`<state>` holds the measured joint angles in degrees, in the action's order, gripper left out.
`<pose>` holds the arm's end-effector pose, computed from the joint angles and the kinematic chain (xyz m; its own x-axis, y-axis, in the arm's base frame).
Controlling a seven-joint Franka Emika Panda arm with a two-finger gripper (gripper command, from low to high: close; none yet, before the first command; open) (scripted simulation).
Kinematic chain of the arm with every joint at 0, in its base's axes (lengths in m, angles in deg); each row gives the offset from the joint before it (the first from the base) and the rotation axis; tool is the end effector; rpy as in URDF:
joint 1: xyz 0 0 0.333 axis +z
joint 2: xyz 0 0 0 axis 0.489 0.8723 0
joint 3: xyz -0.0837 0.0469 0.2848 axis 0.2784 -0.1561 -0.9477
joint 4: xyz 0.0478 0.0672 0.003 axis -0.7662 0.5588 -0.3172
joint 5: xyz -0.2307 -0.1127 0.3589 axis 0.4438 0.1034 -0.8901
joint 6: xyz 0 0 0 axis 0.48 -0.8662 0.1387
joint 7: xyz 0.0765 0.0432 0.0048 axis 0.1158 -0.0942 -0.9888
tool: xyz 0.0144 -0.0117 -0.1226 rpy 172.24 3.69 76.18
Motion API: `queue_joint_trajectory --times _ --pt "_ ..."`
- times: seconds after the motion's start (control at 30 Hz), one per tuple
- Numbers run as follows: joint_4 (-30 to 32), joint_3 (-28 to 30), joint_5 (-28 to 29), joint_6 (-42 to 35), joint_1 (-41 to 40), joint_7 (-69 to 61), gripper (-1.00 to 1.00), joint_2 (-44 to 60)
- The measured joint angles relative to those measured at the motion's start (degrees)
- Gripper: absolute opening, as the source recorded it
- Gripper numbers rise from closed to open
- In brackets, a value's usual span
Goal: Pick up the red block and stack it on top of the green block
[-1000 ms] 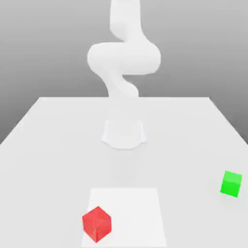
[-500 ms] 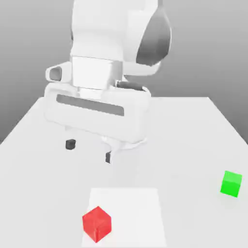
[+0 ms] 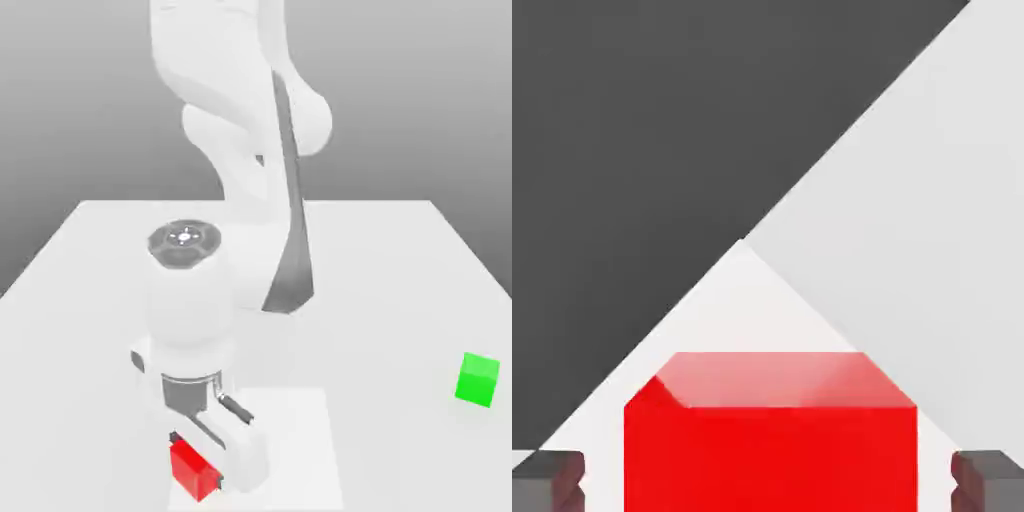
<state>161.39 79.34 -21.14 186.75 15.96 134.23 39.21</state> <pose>0.4653 -0.0656 0.0679 -0.0240 -0.9997 0.0000 -0.9997 0.0240 -0.0014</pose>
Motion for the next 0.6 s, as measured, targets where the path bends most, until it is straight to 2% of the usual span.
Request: queue_joint_trajectory --times 0.13,0.3,0.6 --pt "0.04 -0.09 0.0 -0.13 -0.09 0.02 -1.0 -0.21" --pt "1.47 -1.52 -2.55 -7.68 -0.72 -1.77 -1.0 -9.23" --pt "4.16 -14.88 -3.4 -11.02 15.33 9.43 -1.0 -15.42"
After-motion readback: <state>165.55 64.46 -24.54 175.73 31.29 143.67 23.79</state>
